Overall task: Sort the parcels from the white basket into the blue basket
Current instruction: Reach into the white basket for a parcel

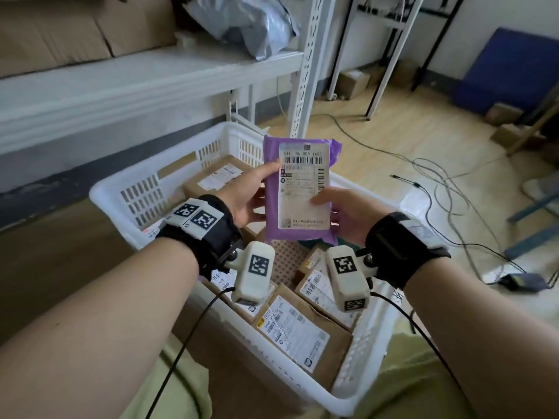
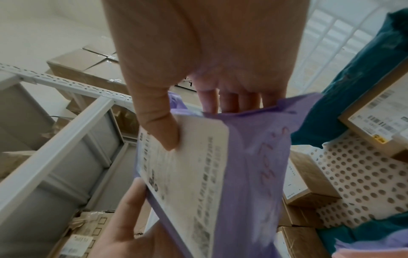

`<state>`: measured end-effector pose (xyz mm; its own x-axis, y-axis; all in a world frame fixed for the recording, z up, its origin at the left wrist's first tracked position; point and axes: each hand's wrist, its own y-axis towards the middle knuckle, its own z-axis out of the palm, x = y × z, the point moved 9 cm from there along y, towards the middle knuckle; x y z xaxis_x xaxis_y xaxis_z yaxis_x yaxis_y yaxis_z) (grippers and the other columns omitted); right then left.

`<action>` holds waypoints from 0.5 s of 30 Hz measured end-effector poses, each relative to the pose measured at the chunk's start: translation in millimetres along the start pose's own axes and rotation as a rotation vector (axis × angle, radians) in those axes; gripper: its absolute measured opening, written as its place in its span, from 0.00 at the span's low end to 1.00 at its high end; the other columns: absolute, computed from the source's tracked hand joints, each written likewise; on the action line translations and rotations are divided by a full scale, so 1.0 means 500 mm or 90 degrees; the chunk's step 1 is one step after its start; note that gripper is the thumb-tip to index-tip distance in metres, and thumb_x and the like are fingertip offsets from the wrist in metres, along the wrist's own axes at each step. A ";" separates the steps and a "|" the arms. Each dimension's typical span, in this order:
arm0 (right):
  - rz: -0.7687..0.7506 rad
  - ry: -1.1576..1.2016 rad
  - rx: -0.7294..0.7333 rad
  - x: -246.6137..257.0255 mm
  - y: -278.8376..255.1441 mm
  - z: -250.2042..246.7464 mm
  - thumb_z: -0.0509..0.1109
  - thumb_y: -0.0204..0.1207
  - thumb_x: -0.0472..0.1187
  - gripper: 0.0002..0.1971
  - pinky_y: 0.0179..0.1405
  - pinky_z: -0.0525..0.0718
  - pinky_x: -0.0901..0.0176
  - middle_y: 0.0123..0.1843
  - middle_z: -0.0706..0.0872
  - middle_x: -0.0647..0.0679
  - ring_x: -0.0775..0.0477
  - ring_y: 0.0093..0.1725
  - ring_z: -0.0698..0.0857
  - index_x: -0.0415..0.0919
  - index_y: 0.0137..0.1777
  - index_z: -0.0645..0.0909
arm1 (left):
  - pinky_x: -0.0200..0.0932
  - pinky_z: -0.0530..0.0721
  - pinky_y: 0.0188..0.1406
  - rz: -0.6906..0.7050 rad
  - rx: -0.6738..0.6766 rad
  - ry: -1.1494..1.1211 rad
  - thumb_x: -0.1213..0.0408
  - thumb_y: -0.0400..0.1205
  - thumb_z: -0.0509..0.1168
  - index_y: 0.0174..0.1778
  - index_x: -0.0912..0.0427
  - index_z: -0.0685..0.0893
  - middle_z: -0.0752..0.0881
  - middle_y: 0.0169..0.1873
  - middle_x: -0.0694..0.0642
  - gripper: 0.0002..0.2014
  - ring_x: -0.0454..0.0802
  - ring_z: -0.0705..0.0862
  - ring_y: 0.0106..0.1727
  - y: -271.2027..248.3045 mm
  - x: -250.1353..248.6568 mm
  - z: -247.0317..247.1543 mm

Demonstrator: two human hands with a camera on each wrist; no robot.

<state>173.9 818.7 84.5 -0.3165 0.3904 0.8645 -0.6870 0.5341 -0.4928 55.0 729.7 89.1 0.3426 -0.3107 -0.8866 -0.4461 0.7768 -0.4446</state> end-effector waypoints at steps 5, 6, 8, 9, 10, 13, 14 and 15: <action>-0.025 -0.028 -0.043 0.009 0.001 -0.020 0.67 0.76 0.36 0.14 0.47 0.82 0.56 0.54 0.86 0.40 0.43 0.49 0.83 0.37 0.61 0.80 | 0.55 0.80 0.58 0.017 0.001 0.009 0.49 0.82 0.61 0.44 0.52 0.82 0.85 0.46 0.54 0.11 0.55 0.83 0.55 0.006 -0.005 -0.006; -0.023 -0.036 -0.043 0.007 0.004 -0.021 0.67 0.76 0.37 0.15 0.48 0.82 0.56 0.55 0.86 0.39 0.43 0.50 0.84 0.36 0.62 0.80 | 0.55 0.80 0.58 0.012 0.002 0.011 0.49 0.82 0.61 0.44 0.52 0.82 0.85 0.45 0.54 0.11 0.55 0.83 0.56 0.009 -0.004 -0.007; -0.017 -0.045 -0.042 0.004 0.010 -0.023 0.67 0.77 0.37 0.17 0.51 0.82 0.55 0.58 0.86 0.38 0.42 0.51 0.84 0.35 0.65 0.79 | 0.53 0.81 0.54 0.000 0.006 0.018 0.49 0.82 0.62 0.44 0.53 0.82 0.86 0.44 0.53 0.11 0.54 0.83 0.55 0.015 -0.001 -0.010; -0.015 -0.046 -0.039 0.003 0.014 -0.023 0.67 0.77 0.37 0.17 0.54 0.82 0.53 0.59 0.86 0.37 0.42 0.53 0.84 0.35 0.65 0.79 | 0.52 0.81 0.53 -0.005 0.010 0.021 0.49 0.82 0.62 0.45 0.53 0.82 0.86 0.44 0.53 0.11 0.54 0.83 0.54 0.019 0.000 -0.011; -0.012 -0.045 -0.036 0.003 0.017 -0.023 0.66 0.77 0.37 0.17 0.58 0.81 0.51 0.60 0.85 0.37 0.41 0.54 0.84 0.35 0.65 0.79 | 0.52 0.81 0.54 -0.010 0.014 0.023 0.49 0.82 0.62 0.46 0.53 0.82 0.86 0.43 0.53 0.12 0.54 0.83 0.53 0.023 0.001 -0.012; -0.011 -0.034 -0.041 0.005 0.029 -0.023 0.66 0.77 0.37 0.16 0.67 0.79 0.45 0.62 0.85 0.35 0.39 0.55 0.84 0.35 0.64 0.79 | 0.52 0.81 0.53 -0.015 0.014 0.019 0.49 0.82 0.62 0.47 0.54 0.82 0.86 0.43 0.53 0.12 0.53 0.83 0.51 0.034 0.001 -0.016; -0.011 -0.029 -0.044 0.005 0.033 -0.024 0.66 0.77 0.36 0.16 0.68 0.79 0.44 0.62 0.85 0.35 0.39 0.55 0.84 0.34 0.64 0.79 | 0.51 0.81 0.52 -0.016 0.012 0.016 0.49 0.82 0.62 0.47 0.54 0.82 0.86 0.43 0.53 0.12 0.53 0.83 0.51 0.038 0.001 -0.017; -0.012 -0.025 -0.046 0.006 0.036 -0.024 0.66 0.77 0.36 0.16 0.67 0.79 0.43 0.62 0.85 0.34 0.38 0.55 0.84 0.34 0.64 0.79 | 0.51 0.81 0.52 -0.016 0.009 0.014 0.49 0.82 0.62 0.46 0.53 0.82 0.86 0.43 0.53 0.11 0.53 0.83 0.51 0.040 0.001 -0.018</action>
<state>168.4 838.7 76.9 -0.3306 0.3510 0.8761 -0.6439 0.5948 -0.4813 38.9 740.3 78.4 0.3359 -0.3419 -0.8777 -0.4256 0.7761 -0.4652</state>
